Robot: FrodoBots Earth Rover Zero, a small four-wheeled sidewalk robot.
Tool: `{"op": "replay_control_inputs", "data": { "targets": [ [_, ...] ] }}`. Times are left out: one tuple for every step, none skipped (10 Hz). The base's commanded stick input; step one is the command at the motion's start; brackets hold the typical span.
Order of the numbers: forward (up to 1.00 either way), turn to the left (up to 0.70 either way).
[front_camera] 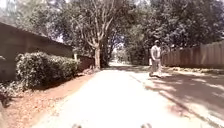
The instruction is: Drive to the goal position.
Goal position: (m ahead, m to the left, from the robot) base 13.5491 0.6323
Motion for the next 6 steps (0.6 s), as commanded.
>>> {"op": "replay_control_inputs", "data": {
  "targets": [
    [0.70,0.00],
    [0.70,0.00],
    [0.70,0.00],
    [0.70,0.00],
    [0.70,0.00],
    [0.70,0.00]
  ]
}}
